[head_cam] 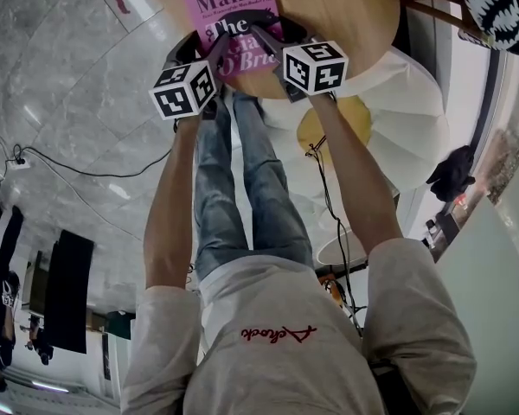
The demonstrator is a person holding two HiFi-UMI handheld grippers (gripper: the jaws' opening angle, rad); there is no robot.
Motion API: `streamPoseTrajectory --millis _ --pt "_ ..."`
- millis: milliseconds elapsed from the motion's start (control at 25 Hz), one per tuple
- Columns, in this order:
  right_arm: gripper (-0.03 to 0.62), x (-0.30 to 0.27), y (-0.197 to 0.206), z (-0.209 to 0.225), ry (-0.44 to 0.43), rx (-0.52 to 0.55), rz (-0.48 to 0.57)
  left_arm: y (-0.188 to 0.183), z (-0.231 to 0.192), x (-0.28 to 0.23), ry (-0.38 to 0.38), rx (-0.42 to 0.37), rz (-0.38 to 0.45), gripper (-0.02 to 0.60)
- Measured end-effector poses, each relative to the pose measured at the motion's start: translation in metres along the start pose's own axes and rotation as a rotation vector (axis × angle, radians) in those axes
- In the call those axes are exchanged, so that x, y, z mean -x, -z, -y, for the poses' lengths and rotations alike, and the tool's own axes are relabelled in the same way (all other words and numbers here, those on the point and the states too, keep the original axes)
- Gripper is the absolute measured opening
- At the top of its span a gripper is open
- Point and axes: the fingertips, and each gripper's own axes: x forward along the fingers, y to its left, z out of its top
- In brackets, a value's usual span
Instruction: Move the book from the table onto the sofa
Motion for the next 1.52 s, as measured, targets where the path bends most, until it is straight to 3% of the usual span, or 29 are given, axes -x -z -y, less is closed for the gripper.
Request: streamPoseTrajectory --millis 440,960,1520 --pt "0.224 0.029 -0.027 -0.028 0.041 0.029 0.078 -0.028 0.017 0.033 0.014 -0.046 0.056 0.261" --pt "0.222 0.102 -0.138 -0.086 0.056 0.163 0.271 -0.131 0.073 0.114 0.046 -0.151 0.257 0.261" --pt "0.222 0.202 -0.235 -0.173 0.056 0.282 0.467 -0.221 0.145 0.236 0.065 -0.246 0.475 0.261"
